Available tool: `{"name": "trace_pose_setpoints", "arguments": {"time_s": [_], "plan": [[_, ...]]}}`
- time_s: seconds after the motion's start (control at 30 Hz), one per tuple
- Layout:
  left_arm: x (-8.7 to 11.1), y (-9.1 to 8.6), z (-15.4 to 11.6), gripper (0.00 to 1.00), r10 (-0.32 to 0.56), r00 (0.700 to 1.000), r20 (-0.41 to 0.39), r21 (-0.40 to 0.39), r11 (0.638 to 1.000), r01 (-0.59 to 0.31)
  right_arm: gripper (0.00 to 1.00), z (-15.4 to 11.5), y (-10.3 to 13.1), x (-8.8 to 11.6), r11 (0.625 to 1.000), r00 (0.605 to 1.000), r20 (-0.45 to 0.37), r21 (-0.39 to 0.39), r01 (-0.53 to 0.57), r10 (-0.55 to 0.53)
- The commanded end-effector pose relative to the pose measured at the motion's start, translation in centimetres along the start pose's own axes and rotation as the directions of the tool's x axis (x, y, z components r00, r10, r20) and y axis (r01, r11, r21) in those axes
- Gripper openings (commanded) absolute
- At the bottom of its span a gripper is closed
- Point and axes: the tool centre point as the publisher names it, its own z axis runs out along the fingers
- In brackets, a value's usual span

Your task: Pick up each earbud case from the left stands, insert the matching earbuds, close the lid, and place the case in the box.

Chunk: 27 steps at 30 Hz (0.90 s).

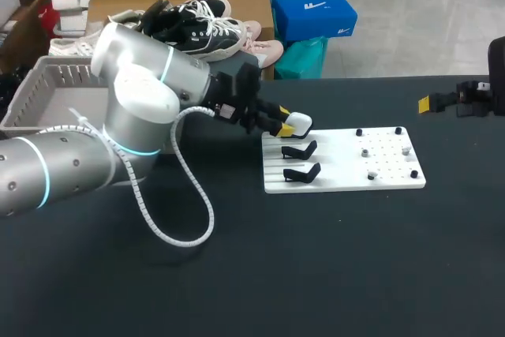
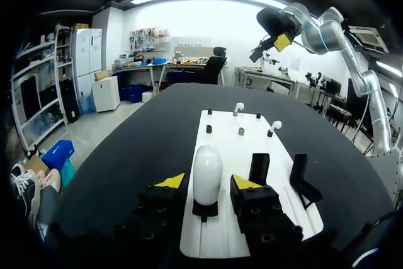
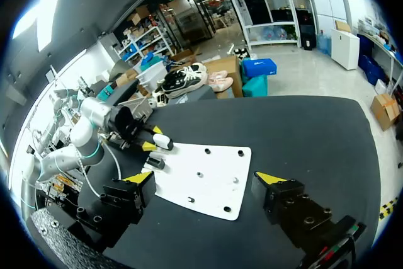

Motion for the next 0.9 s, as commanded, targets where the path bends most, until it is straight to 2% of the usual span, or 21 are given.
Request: {"name": "trace_pose_setpoints", "arguments": {"time_s": [0.03,0.33,0.47,0.53,0.77,0.9], "plan": [[0.1,0.1,0.4,0.45,-0.002,1.0,0.004,-0.013,1.0,0.002,1.0,0.0,-0.2,0.0,1.0,1.0,-0.001,-0.007,0.002,-0.002],[0.4,0.3,0.6,0.44,-0.007,1.0,0.003,-0.027,1.0,0.007,1.0,0.0,-0.2,0.0,1.0,1.0,-0.001,-0.007,0.002,-0.002],[0.5,0.2,0.5,0.4,-0.004,1.0,0.006,-0.03,1.0,0.005,1.0,0.0,-0.2,0.0,1.0,1.0,-0.001,-0.007,0.002,-0.002],[0.4,0.1,0.5,0.0,-0.003,1.0,0.009,-0.03,1.0,0.004,1.0,0.0,-0.2,0.0,1.0,1.0,-0.001,-0.007,0.002,-0.002],[0.0,-0.7,-0.9,0.0,0.009,1.0,0.027,-0.044,0.999,-0.008,1.0,0.0,-0.2,0.0,1.0,1.0,-0.001,-0.007,0.002,-0.002],[-0.7,-1.6,-2.6,0.0,0.005,0.998,0.06,-0.055,0.998,-0.002,1.0,0.0,-0.2,0.0,1.0,1.0,-0.001,-0.007,0.002,-0.002]]}}
